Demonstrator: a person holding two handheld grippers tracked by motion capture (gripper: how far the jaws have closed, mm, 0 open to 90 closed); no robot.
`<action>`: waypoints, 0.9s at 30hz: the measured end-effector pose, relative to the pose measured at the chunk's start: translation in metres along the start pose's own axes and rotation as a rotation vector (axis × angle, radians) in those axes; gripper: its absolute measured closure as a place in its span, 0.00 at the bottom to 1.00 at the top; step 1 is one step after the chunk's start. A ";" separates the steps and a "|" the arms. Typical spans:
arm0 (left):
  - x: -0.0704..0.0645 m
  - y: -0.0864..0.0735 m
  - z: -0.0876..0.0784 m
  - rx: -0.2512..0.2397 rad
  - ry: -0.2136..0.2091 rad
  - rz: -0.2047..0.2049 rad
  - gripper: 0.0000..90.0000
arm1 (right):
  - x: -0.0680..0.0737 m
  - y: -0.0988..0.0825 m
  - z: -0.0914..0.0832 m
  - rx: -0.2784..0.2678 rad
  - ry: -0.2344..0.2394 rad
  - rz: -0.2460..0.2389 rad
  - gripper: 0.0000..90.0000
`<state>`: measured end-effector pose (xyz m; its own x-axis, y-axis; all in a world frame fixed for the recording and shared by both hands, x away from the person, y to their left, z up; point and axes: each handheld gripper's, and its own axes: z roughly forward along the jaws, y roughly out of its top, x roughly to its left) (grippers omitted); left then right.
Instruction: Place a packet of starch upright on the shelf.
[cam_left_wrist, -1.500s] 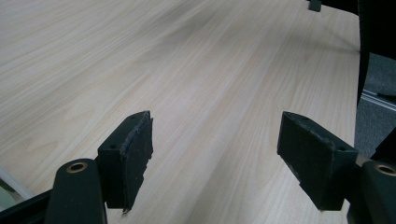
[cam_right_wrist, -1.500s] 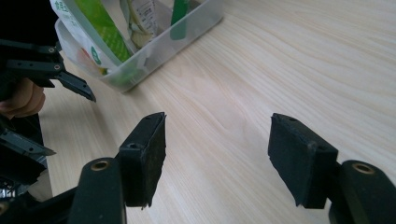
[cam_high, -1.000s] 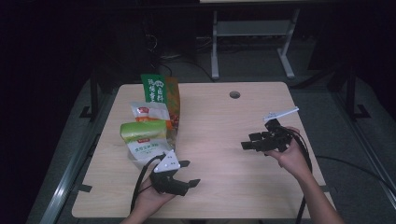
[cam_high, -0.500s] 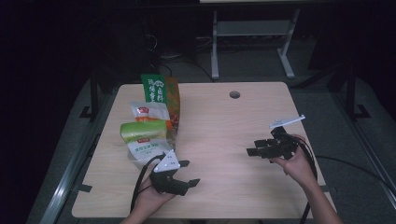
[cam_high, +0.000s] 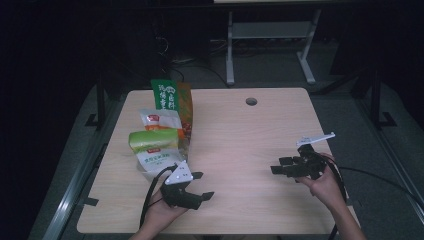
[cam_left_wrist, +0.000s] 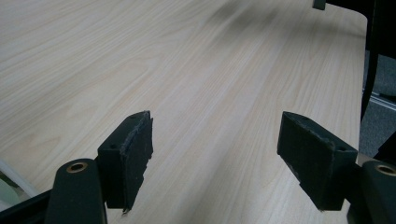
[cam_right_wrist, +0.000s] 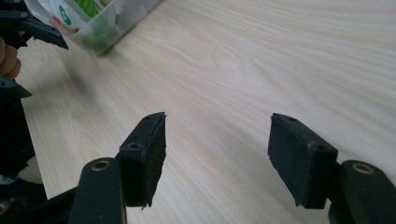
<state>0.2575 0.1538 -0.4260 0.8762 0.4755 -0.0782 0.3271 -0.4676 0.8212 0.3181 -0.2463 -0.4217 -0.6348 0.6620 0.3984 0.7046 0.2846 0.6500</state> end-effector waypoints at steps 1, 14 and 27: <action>0.000 0.000 0.000 0.000 0.000 0.000 0.29 | 0.000 -0.002 0.000 -0.002 -0.001 0.002 0.40; 0.000 -0.001 0.001 0.003 0.002 -0.001 0.29 | 0.000 -0.025 -0.005 -0.004 -0.015 0.020 0.40; 0.000 -0.003 0.002 0.013 0.007 0.008 0.29 | 0.012 -0.052 -0.007 -0.066 -0.042 0.025 0.38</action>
